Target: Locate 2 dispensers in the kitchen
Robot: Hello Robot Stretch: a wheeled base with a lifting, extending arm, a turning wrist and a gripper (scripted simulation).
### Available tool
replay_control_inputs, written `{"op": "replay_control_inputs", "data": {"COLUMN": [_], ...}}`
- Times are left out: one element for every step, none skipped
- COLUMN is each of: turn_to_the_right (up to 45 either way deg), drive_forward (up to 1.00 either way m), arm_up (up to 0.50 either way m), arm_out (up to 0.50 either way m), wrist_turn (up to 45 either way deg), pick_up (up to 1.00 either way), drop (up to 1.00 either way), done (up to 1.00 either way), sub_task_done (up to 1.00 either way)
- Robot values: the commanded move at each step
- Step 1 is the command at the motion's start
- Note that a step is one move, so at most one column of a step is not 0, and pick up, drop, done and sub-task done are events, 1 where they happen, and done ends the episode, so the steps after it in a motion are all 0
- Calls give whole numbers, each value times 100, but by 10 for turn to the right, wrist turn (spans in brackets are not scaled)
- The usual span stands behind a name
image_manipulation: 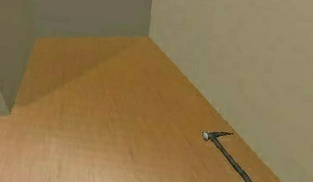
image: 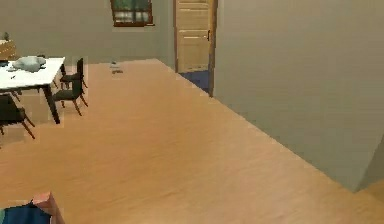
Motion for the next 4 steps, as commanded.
{"op": "replay_control_inputs", "data": {"turn_to_the_right": [-30,0,0,-30], "drive_forward": [0,100,100,0], "arm_up": [0,0,0,0], "arm_out": [0,0,0,0], "wrist_turn": [0,0,0,0], "pick_up": [0,0,0,0], "drop": [0,0,0,0], "done": [0,0,0,0], "sub_task_done": [0,0,0,0]}}
